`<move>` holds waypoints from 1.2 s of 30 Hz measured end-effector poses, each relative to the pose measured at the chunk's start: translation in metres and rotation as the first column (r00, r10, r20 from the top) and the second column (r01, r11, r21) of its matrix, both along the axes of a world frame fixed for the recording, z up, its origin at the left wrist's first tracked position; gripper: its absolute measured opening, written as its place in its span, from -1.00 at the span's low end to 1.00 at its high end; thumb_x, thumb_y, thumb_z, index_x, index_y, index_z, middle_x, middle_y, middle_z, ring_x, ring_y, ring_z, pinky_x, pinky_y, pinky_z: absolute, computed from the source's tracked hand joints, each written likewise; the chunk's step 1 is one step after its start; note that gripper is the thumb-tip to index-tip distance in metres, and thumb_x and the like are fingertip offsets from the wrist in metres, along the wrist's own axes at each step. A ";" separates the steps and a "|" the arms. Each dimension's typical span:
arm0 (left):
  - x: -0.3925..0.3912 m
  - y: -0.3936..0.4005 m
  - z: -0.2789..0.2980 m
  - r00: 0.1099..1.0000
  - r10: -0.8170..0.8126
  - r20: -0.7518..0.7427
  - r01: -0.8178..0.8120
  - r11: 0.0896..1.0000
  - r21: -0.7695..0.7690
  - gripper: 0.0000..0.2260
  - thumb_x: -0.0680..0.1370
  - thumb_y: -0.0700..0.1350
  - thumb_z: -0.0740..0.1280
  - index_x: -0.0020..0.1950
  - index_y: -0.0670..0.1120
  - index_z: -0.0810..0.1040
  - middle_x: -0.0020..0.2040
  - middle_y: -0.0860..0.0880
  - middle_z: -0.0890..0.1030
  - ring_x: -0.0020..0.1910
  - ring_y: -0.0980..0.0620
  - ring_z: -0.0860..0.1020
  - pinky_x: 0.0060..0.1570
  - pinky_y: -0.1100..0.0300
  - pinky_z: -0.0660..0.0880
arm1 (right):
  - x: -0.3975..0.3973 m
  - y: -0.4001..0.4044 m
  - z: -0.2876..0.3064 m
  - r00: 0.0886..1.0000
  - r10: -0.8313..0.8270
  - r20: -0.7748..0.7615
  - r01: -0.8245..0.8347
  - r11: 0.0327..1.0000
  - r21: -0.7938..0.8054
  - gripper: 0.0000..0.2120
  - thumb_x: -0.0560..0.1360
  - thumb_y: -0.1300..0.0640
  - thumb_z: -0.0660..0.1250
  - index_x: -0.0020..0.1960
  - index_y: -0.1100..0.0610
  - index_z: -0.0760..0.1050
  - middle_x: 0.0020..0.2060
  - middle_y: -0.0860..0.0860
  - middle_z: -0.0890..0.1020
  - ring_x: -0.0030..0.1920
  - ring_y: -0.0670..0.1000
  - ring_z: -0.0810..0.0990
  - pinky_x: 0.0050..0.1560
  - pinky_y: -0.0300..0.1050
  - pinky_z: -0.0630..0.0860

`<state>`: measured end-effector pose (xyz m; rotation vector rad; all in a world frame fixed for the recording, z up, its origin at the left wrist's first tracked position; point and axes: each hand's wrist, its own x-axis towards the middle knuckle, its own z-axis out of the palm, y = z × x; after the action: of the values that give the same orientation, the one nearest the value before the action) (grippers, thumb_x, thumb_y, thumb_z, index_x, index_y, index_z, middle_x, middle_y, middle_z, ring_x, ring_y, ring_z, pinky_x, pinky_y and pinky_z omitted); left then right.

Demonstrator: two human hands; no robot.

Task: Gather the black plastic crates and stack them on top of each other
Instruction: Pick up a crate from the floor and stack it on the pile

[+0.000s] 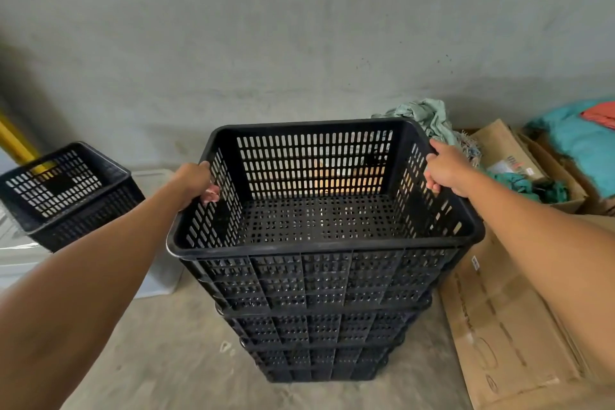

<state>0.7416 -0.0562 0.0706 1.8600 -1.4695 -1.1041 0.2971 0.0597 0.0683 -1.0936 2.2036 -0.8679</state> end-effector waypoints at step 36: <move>0.011 0.013 -0.019 0.665 -0.136 0.734 0.318 0.941 -0.114 -0.15 0.52 0.43 0.05 0.62 0.05 -0.26 0.64 -0.14 -0.20 0.59 -0.27 -0.11 0.49 -0.33 0.05 | 0.007 0.018 0.006 0.837 0.293 -0.463 -0.195 0.949 0.248 -0.13 0.41 -0.53 -0.24 0.53 -0.15 -0.48 0.50 0.01 -0.49 0.54 0.19 -0.38 0.45 0.46 -0.17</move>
<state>0.7526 -0.0431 0.0518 2.0728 -2.2064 -0.2144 0.3044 0.0774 0.0746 -1.5956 2.4018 -0.2661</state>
